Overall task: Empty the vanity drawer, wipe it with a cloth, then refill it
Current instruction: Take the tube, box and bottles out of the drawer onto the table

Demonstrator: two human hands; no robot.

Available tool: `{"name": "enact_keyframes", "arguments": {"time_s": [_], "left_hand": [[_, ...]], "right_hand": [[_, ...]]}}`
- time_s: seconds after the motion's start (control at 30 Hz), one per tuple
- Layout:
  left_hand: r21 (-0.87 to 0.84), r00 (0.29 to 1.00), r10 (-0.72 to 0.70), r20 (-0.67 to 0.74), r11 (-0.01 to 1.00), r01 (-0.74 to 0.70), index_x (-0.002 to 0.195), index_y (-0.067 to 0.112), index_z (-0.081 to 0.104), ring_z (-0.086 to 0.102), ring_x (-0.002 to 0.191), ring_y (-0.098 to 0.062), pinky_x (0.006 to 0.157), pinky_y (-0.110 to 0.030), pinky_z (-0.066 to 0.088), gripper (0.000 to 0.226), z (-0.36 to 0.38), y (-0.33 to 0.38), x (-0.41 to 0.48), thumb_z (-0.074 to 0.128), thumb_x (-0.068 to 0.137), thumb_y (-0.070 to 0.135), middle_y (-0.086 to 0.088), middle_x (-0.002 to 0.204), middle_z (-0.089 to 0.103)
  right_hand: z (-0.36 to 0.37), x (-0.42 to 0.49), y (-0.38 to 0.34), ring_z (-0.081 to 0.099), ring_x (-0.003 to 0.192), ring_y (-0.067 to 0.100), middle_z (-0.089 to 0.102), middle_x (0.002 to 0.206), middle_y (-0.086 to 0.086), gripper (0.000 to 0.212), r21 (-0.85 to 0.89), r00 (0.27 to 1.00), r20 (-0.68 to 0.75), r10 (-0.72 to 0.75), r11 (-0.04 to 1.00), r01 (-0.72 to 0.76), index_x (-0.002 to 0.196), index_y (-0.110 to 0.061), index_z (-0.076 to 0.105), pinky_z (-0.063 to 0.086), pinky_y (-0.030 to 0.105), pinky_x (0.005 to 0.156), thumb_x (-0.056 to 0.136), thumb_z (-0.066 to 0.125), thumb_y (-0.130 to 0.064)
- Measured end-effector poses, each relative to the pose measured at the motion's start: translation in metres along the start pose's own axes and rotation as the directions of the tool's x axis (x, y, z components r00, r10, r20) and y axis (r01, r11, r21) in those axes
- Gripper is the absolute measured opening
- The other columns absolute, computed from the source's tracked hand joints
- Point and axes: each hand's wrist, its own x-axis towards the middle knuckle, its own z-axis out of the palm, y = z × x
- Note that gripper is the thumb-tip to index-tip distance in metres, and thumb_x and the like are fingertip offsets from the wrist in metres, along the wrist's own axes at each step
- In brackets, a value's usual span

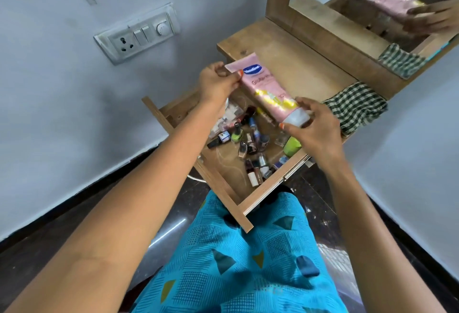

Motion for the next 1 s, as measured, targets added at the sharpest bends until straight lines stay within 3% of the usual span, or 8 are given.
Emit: {"name": "enact_keyframes", "arguments": {"time_s": [0.1,0.17,0.27,0.47,0.6,0.77,0.87,1.0], "left_hand": [[-0.093,0.997,-0.068,0.042,0.993,0.072,0.125,-0.009,0.041,0.059,0.073,-0.017,0.056,-0.012,0.053,0.045,0.032,0.001,-0.001,0.057,0.083,-0.010,-0.007,0.082,0.057],[-0.150,0.994,-0.096,0.060,0.983,0.104,0.131,-0.008,0.037,0.056,0.065,-0.013,0.048,-0.010,0.051,0.052,0.052,-0.002,0.001,0.056,0.083,-0.011,-0.021,0.104,0.061],[-0.154,0.991,-0.117,0.072,0.980,0.127,0.122,-0.008,0.047,0.059,0.081,-0.018,0.051,-0.012,0.051,0.042,0.077,-0.005,0.005,0.059,0.082,-0.009,-0.024,0.118,0.059],[-0.078,0.993,-0.109,0.053,0.991,0.113,0.071,0.007,0.052,0.057,0.068,-0.020,0.064,-0.024,0.054,0.023,0.113,-0.016,0.022,0.060,0.078,-0.013,-0.010,0.081,0.057],[0.034,0.996,-0.086,-0.038,0.996,0.087,0.056,0.017,0.044,0.059,0.080,-0.024,0.085,-0.046,0.054,0.040,0.129,-0.028,0.036,0.067,0.070,-0.012,-0.005,0.066,0.054],[0.116,1.000,-0.010,0.019,0.993,0.008,0.060,0.020,0.045,0.057,0.080,-0.023,0.086,-0.044,0.053,0.039,0.143,-0.037,0.037,0.065,0.071,-0.012,-0.004,0.071,0.053],[0.207,0.997,0.035,0.075,0.977,-0.050,0.063,0.021,0.047,0.052,0.078,-0.017,0.082,-0.030,0.049,0.037,0.148,-0.040,0.034,0.064,0.074,-0.010,0.000,0.068,0.053],[0.287,0.989,0.080,0.123,0.951,-0.112,0.070,0.015,0.056,0.053,0.080,-0.017,0.080,-0.030,0.047,0.025,0.149,-0.043,0.035,0.060,0.074,-0.009,-0.007,0.079,0.059]], "right_hand": [[-0.006,0.026,0.003,0.048,0.096,0.007,0.054,0.126,0.009,0.064,-0.014,0.996,-0.089,0.001,1.000,-0.002,0.130,-0.007,0.050,0.033,-0.010,0.059,0.072,0.075,-0.006],[-0.009,0.040,0.005,0.050,0.098,0.007,0.056,0.126,0.009,0.063,-0.010,0.992,-0.124,0.013,1.000,-0.015,0.129,-0.007,0.050,0.038,-0.001,0.072,0.072,0.075,-0.007],[-0.015,0.060,0.007,0.054,0.106,0.013,0.057,0.127,0.010,0.061,-0.049,0.988,-0.154,0.016,0.999,-0.024,0.129,-0.006,0.049,0.045,0.021,0.092,0.074,0.074,-0.008],[-0.023,0.092,0.021,0.054,0.110,0.027,0.058,0.122,0.014,0.056,-0.183,0.983,-0.180,-0.034,0.983,0.000,0.126,-0.005,0.054,0.046,0.039,0.095,0.073,0.073,-0.009],[-0.028,0.103,0.034,0.052,0.113,0.030,0.055,0.124,0.017,0.051,-0.242,0.981,-0.190,-0.030,0.970,-0.017,0.124,-0.002,0.055,0.043,0.040,0.097,0.075,0.068,-0.006],[-0.036,0.106,0.042,0.046,0.118,0.025,0.046,0.129,0.015,0.053,-0.278,0.977,-0.210,-0.024,0.960,-0.036,0.132,-0.003,0.048,0.035,0.024,0.100,0.081,0.063,-0.003],[-0.038,0.108,0.046,0.044,0.121,0.027,0.046,0.130,0.014,0.054,-0.306,0.972,-0.230,-0.038,0.951,-0.035,0.134,-0.004,0.046,0.035,0.030,0.102,0.082,0.062,-0.004],[-0.038,0.112,0.048,0.039,0.124,0.029,0.047,0.134,0.011,0.052,-0.402,0.967,-0.253,-0.040,0.913,-0.067,0.135,-0.010,0.045,0.035,0.037,0.101,0.085,0.060,-0.008]]}}
